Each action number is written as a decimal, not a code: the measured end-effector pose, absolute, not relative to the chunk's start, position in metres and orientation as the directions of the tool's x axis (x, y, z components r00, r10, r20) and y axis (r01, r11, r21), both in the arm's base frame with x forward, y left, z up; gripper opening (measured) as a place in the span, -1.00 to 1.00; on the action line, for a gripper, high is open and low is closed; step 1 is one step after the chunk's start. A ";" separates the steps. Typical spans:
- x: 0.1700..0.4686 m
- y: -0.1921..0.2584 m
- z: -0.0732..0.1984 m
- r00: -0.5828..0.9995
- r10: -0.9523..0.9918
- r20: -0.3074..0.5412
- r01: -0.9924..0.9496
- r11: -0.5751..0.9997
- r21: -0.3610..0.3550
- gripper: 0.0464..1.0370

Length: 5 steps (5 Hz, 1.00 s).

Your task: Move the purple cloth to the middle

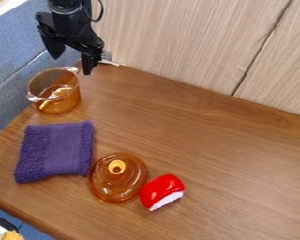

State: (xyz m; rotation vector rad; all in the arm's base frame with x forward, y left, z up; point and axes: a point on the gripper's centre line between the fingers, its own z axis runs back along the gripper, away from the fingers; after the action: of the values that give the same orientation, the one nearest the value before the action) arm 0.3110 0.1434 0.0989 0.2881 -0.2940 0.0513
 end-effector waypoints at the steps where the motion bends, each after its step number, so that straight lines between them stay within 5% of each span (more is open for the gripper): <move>1: 0.308 0.142 0.090 0.964 0.010 0.267 -0.083 0.961 0.264 0.93; 4: 0.236 0.136 0.061 0.983 -0.065 0.174 0.020 0.968 0.249 0.93; 5: 0.224 0.136 0.034 0.993 -0.088 0.072 0.069 0.970 0.233 0.93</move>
State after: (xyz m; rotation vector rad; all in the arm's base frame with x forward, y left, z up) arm 0.2239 0.1358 0.0339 0.2325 -0.0825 -0.0792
